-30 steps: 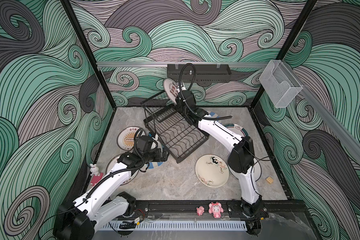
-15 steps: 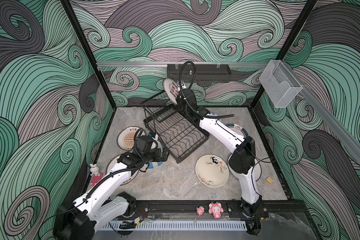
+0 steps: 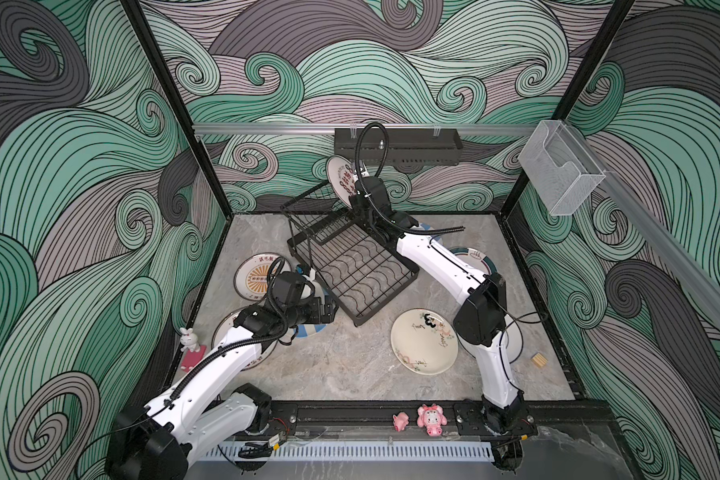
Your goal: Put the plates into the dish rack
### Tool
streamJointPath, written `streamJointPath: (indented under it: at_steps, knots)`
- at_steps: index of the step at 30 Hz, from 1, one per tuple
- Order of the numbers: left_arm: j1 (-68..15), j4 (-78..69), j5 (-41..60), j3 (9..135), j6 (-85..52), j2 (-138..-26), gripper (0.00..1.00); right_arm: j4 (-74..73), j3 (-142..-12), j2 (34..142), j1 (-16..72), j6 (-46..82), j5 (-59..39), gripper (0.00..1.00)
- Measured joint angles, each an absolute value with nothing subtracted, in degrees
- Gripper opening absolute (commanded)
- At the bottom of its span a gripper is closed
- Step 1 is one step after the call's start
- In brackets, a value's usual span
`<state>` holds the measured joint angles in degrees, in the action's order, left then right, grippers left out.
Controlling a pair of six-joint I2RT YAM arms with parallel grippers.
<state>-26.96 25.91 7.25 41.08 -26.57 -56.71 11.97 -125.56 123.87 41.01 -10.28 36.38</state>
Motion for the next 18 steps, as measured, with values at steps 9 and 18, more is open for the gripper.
streamJointPath:
  at_steps: [9, 18]
  knots:
    - [-26.96, 25.67, 7.22, 40.91, -26.55, -55.61, 0.99, 15.86, -132.38, 127.24, 41.85, -13.69, 38.87, 0.0]
    - [-26.96, 25.67, 8.16, 39.81, -26.55, -55.64, 0.99, 20.08, -134.41, 127.28, 42.54, -12.34, 41.47, 0.0]
